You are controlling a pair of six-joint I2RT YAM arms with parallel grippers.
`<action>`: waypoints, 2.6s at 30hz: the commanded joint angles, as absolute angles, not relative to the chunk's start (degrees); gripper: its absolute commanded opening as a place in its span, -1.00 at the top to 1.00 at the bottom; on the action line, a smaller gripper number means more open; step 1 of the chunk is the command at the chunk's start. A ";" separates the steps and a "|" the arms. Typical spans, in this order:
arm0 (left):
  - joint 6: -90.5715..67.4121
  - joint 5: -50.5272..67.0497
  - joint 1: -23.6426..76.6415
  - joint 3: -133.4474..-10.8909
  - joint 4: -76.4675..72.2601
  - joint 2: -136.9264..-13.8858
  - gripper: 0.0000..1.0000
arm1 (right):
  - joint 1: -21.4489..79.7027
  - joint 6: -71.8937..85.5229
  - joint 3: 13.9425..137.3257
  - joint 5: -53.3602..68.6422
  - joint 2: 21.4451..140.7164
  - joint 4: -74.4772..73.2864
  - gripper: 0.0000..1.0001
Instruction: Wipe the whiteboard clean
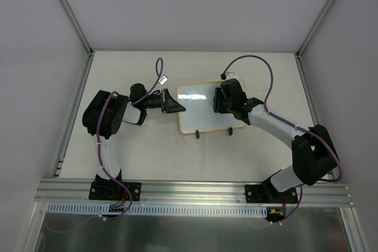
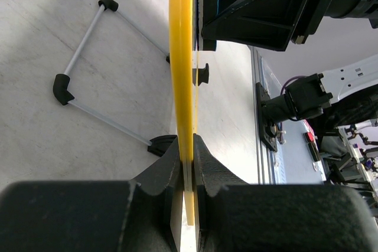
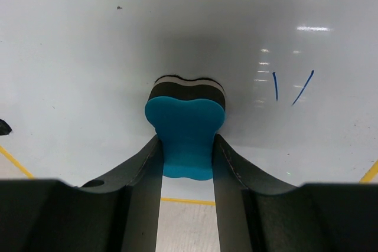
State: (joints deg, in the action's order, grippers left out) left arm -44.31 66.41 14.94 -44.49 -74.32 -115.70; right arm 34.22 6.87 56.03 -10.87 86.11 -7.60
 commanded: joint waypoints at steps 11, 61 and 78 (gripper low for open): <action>-41.05 69.34 16.43 -44.03 -96.33 -112.85 1.00 | 24.44 6.94 57.22 -5.45 84.47 -5.10 0.85; -41.13 69.43 16.35 -44.03 -96.33 -112.41 1.00 | 38.23 7.56 56.51 -10.11 89.55 -4.40 0.87; -41.04 69.35 16.35 -43.59 -96.33 -111.97 1.00 | 36.66 8.00 52.30 -10.99 85.87 -3.69 0.87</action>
State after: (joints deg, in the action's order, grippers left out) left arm -43.86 65.98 15.33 -44.10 -73.60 -115.26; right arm 39.13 7.51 54.33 -9.21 86.96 -4.64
